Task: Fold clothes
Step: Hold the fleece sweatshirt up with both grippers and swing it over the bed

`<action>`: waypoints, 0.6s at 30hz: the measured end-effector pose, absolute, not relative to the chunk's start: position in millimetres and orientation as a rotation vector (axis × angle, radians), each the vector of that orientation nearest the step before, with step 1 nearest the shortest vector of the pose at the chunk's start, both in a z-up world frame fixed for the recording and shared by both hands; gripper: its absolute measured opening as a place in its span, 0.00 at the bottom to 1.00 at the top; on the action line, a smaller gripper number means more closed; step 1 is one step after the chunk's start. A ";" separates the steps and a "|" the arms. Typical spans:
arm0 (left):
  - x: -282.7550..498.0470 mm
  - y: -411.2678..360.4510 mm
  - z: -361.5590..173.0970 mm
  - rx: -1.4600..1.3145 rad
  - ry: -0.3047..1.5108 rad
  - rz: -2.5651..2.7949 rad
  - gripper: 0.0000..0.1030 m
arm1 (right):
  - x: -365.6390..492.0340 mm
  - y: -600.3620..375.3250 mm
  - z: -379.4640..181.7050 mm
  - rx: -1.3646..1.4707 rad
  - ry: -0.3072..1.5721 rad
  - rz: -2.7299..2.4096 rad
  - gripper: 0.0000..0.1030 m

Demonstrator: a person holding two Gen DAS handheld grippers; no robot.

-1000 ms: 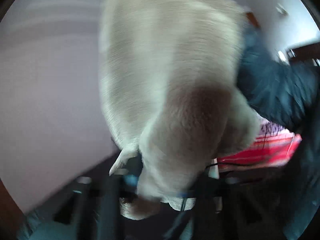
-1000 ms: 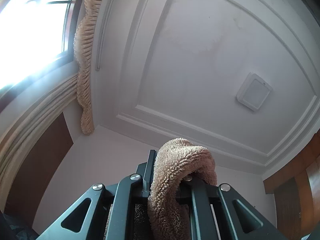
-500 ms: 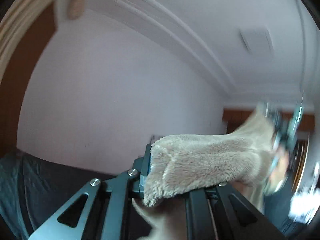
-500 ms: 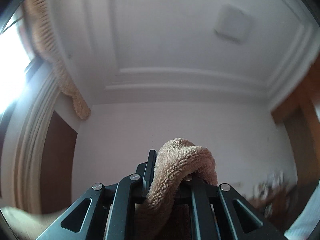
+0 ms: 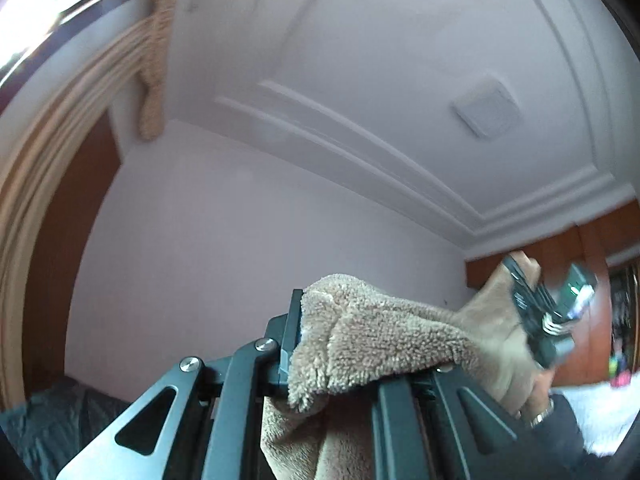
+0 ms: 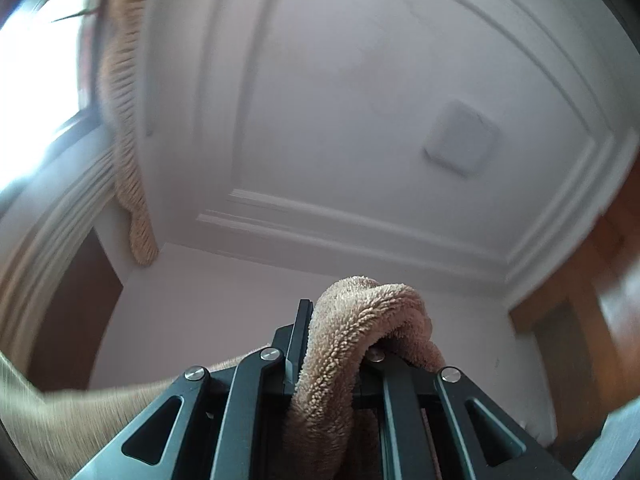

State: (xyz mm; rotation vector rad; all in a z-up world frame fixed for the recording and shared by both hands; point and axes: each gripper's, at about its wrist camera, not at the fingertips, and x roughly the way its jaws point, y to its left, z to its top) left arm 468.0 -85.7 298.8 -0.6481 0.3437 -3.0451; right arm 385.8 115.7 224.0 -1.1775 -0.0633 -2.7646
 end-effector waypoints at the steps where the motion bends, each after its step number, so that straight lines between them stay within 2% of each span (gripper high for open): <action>1: 468.7 -90.8 300.3 -0.648 0.397 -3.031 0.12 | 385.6 119.9 226.3 -1.157 -0.091 -2.764 0.11; 4: 477.7 -105.1 306.8 -0.660 0.496 -3.003 0.12 | 387.6 114.4 226.3 -1.132 -0.060 -2.767 0.11; 7: 470.0 -105.6 306.3 -0.604 0.464 -2.994 0.12 | 388.1 92.1 222.9 -1.114 0.074 -2.792 0.11; 12: 471.5 -119.2 300.2 -0.637 0.528 -2.964 0.12 | 404.7 104.5 226.6 -1.262 -0.064 -2.802 0.11; 15: 479.8 -119.6 301.8 -0.704 0.512 -2.909 0.12 | 422.4 91.5 219.3 -1.411 0.033 -2.792 0.11; 18: 489.9 -117.6 305.4 -0.765 0.467 -2.849 0.12 | 436.2 83.6 211.8 -1.502 0.045 -2.756 0.11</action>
